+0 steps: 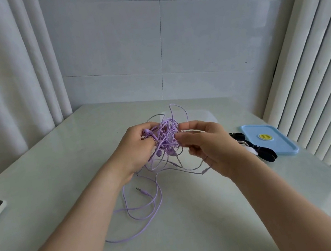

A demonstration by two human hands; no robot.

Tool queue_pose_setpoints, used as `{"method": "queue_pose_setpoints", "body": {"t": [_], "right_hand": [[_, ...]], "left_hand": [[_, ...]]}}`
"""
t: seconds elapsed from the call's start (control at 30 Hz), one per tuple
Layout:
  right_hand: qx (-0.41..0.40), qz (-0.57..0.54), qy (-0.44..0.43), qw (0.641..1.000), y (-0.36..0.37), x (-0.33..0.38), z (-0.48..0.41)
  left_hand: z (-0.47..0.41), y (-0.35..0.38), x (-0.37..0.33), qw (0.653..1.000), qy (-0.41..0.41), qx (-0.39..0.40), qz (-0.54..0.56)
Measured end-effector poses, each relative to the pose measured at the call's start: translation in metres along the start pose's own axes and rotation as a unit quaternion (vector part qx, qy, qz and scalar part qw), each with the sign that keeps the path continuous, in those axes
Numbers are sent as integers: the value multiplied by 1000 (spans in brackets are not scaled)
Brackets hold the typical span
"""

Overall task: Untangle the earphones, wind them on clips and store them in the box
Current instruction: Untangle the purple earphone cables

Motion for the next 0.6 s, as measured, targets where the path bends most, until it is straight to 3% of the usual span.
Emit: {"method": "queue_pose_setpoints", "body": {"t": [0.13, 0.27, 0.37, 0.47, 0.53, 0.6], "right_hand": [[-44, -118, 29, 992, -2, 3, -3], [-49, -300, 65, 951, -3, 3, -5], [-61, -323, 66, 942, -7, 4, -3], [-120, -203, 48, 971, -12, 2, -4], [-154, -5, -7, 988, -16, 4, -4], [-164, 213, -85, 959, -14, 9, -1]], "left_hand": [[-6, -8, 8, 997, -49, -50, 20], [-9, -21, 21, 986, -119, -118, 12], [-6, -24, 21, 977, -139, -159, 3], [-4, -25, 19, 975, -160, -154, 21], [-5, -27, 17, 972, -179, -146, 43], [-4, -27, 15, 971, -188, -137, 55]]}}
Point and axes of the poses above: each hand's wrist, its own z-axis away from the middle knuckle, its own y-axis out of the palm, x = y × z, the point moved 3 cm from there along -z, towards the middle knuckle, and after that the axes turned 3 degrees about -x, right-handed, at the moved point
